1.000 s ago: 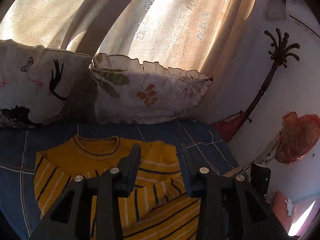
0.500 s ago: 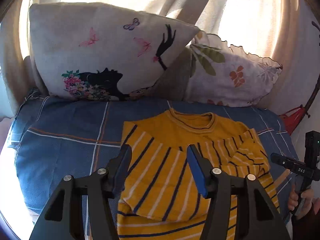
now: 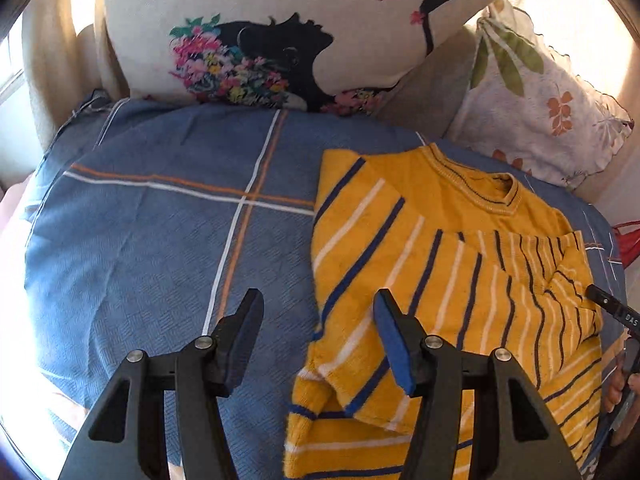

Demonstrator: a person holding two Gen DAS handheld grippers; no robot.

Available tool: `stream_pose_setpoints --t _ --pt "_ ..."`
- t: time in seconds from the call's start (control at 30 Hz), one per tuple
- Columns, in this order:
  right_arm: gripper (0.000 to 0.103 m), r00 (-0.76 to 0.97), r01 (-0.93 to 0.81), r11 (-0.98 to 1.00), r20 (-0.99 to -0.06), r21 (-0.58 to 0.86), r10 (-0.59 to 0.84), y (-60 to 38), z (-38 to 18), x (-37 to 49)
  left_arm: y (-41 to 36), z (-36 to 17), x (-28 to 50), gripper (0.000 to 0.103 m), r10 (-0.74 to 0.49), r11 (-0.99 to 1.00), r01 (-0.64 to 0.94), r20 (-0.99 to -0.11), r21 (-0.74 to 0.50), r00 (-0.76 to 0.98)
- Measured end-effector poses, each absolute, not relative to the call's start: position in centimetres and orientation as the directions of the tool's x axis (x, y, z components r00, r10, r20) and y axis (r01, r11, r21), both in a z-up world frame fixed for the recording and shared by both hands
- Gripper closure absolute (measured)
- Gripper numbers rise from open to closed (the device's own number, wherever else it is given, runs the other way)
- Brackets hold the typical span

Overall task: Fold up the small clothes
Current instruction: 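Position both tools at the sweater hem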

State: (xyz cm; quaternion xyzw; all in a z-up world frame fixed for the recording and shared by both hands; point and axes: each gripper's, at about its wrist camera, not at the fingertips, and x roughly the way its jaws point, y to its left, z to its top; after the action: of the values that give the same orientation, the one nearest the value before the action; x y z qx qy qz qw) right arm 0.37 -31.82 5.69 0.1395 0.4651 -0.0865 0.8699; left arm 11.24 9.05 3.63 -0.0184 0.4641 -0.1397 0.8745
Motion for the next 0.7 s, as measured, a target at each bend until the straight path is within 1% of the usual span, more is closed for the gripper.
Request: stream_pose_setpoints --t 0.07,0.13,0.27,0.4,0.47,0.5,0.63,0.67,0.7 --pt "0.034 0.586 0.260 0.937 -0.809 0.232 0.038 -32.0 6.5 -0.7 9.8 3.7 10.6 0.047 -0.295 0.953 0.226 -0.796 -0.203 0.528" --pt "0.034 0.616 0.218 0.939 -0.784 0.267 0.080 -31.7 7.5 -1.7 10.2 4.0 9.7 0.047 -0.326 0.944 0.235 -0.779 -0.233 0.536" --pt "0.034 0.641 0.148 0.957 -0.761 0.250 0.100 -30.2 8.6 -2.0 9.9 4.9 7.6 0.047 -0.389 0.919 0.287 -0.740 -0.270 0.548" --pt "0.034 0.627 -0.003 0.953 -0.742 0.303 0.238 -26.7 9.3 -0.6 8.9 5.3 6.0 0.047 -0.413 0.908 0.312 -0.716 -0.278 0.563" --pt "0.034 0.588 -0.097 0.945 -0.748 0.314 0.309 -24.1 9.2 0.8 8.7 5.4 5.4 0.047 -0.434 0.899 0.321 -0.704 -0.298 0.562" --pt "0.034 0.570 -0.127 0.945 -0.757 0.301 0.318 -22.9 8.9 1.4 8.7 5.5 5.0 0.047 -0.444 0.894 0.327 -0.697 -0.305 0.563" --pt "0.034 0.483 -0.193 0.957 -0.829 0.215 0.283 -19.0 6.7 4.5 8.4 5.8 3.6 0.047 -0.436 0.897 0.344 -0.687 -0.279 0.581" --pt "0.044 0.450 -0.202 0.958 -0.849 0.205 0.277 -18.3 6.0 5.0 8.5 5.9 3.2 0.047 -0.430 0.899 0.346 -0.685 -0.267 0.588" --pt "0.057 0.428 -0.225 0.955 -0.861 0.193 0.274 -17.7 5.6 5.2 8.7 6.0 2.9 0.047 -0.425 0.902 0.347 -0.683 -0.259 0.595"
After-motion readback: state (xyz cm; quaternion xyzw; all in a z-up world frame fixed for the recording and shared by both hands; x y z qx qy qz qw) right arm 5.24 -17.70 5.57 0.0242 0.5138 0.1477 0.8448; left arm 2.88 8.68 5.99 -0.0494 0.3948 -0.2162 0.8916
